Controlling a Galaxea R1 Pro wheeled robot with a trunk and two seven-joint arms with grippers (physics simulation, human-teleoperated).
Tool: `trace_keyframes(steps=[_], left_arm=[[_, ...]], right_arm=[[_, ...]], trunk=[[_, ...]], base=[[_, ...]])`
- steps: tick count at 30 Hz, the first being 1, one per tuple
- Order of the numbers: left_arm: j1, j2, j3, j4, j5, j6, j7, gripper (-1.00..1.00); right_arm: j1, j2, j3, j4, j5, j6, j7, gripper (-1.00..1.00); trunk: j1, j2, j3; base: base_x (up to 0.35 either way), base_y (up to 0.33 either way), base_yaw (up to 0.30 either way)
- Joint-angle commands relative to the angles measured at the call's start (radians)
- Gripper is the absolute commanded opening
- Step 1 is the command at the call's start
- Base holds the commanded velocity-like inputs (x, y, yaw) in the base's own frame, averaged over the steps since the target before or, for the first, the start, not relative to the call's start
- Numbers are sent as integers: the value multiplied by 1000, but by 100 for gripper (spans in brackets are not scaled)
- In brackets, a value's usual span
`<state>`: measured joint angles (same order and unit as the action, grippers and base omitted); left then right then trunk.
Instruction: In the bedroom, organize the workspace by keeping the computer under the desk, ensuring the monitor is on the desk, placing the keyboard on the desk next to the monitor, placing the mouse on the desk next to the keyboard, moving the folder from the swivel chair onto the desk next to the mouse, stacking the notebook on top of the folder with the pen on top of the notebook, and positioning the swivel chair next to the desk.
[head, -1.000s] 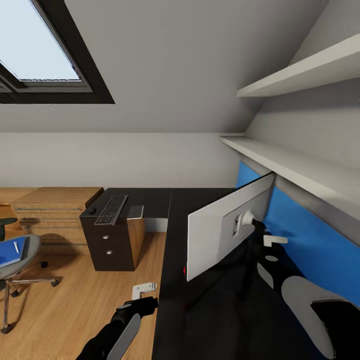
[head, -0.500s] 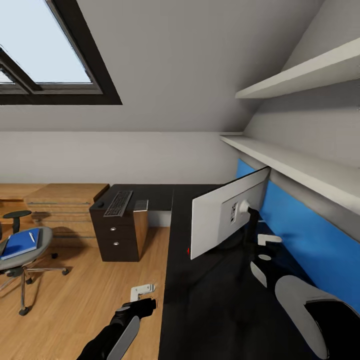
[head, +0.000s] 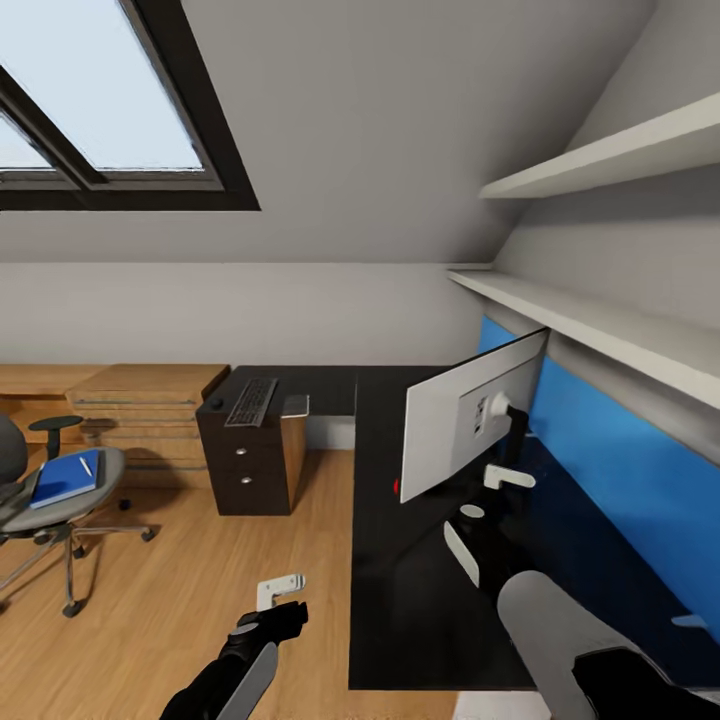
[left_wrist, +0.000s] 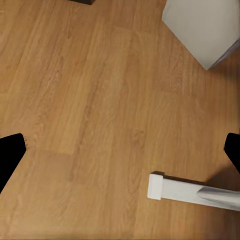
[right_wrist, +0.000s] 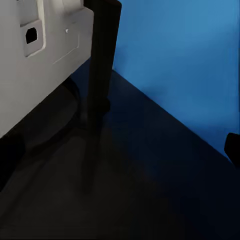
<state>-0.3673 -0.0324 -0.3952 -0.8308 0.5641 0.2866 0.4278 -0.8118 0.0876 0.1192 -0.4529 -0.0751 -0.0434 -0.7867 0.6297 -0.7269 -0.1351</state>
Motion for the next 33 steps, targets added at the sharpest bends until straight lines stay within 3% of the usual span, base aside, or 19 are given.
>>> trace_keyframes(steps=[1, 4, 8, 9, 13, 15, 21, 33], left_arm=[[-1, 1, -4, -1, 8, 2, 8, 100], [-1, 0, -4, -1, 8, 2, 8, 100], [-1, 0, -6, 0, 8, 2, 7, 100], [-1, 0, -6, -1, 7, 2, 6, 100], [-1, 0, -8, -1, 4, 2, 6, 100], [-1, 0, -9, -1, 4, 2, 6, 100], [-1, 0, -10, -1, 3, 1, 5, 100], [-1, 0, -9, -1, 5, 0, 2, 100]], right_arm=[[12, 0, 7, -25, -7, 9, -7, 100], [122, 1, 7, -232, -3, 85, -12, 100], [224, 0, 26, -423, -2, 179, -2, 100], [264, 0, 91, -487, -2, 214, 10, 100], [281, 0, 184, -511, -4, 228, 17, 100], [283, -1, 205, -512, -5, 228, 23, 100], [291, -6, 216, -512, -2, 228, 50, 100], [292, -8, 216, -511, 0, 227, 53, 100]], trunk=[[0, -2, -2], [0, -2, -2], [0, -2, -2], [0, -2, -2], [0, -2, -2], [0, -2, -2], [0, -2, -2], [0, -2, -2]], base=[[-60, 163, 0], [-33, 157, 0], [-9, 233, 0], [71, 306, 0], [186, 260, 0], [300, 151, 0], [287, 87, 0], [114, 35, 0]])
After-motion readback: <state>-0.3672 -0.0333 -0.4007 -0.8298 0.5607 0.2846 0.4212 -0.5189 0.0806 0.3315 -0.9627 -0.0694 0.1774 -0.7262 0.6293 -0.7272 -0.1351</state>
